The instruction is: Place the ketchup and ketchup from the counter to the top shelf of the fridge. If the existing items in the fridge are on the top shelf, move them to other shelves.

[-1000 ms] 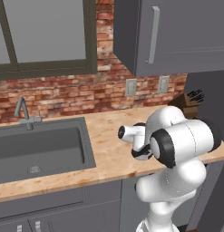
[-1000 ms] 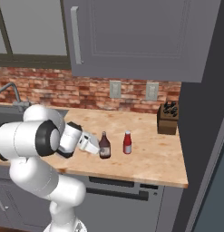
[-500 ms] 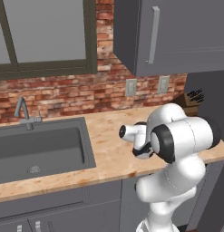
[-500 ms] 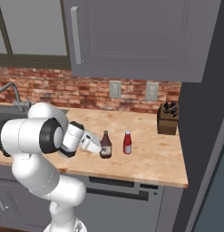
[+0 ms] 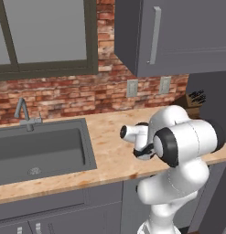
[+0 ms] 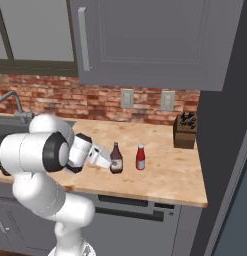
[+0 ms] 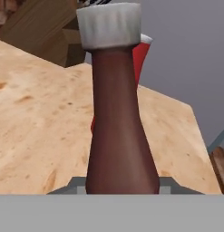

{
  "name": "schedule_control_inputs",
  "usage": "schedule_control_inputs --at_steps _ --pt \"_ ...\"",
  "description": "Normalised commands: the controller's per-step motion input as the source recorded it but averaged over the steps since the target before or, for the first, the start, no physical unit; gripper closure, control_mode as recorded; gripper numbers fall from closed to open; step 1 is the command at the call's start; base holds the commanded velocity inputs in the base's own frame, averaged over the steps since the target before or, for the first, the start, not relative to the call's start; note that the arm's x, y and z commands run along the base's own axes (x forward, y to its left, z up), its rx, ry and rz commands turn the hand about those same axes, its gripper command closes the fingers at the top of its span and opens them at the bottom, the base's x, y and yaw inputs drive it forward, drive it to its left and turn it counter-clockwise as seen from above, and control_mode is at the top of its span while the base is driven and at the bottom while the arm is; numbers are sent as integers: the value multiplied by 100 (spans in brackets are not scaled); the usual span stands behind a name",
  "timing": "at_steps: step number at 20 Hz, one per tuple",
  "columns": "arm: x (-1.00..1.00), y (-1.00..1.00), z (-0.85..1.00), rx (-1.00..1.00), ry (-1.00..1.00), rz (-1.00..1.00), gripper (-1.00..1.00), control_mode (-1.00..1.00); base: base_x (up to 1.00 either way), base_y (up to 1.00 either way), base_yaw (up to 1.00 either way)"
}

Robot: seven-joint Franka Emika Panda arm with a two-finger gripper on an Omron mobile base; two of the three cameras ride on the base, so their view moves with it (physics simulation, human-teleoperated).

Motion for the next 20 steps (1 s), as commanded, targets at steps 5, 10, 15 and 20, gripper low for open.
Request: schedule_control_inputs --at_steps 5,10,15,20 --pt "-32 0 54 0 0 -1 100 -100 0 0 0" --pt "-41 4 98 0 -2 -3 100 -100 0 0 0" --pt "-62 0 100 0 -9 -2 100 -100 0 0 0" --pt "-81 0 100 0 -9 0 100 -100 0 0 0"
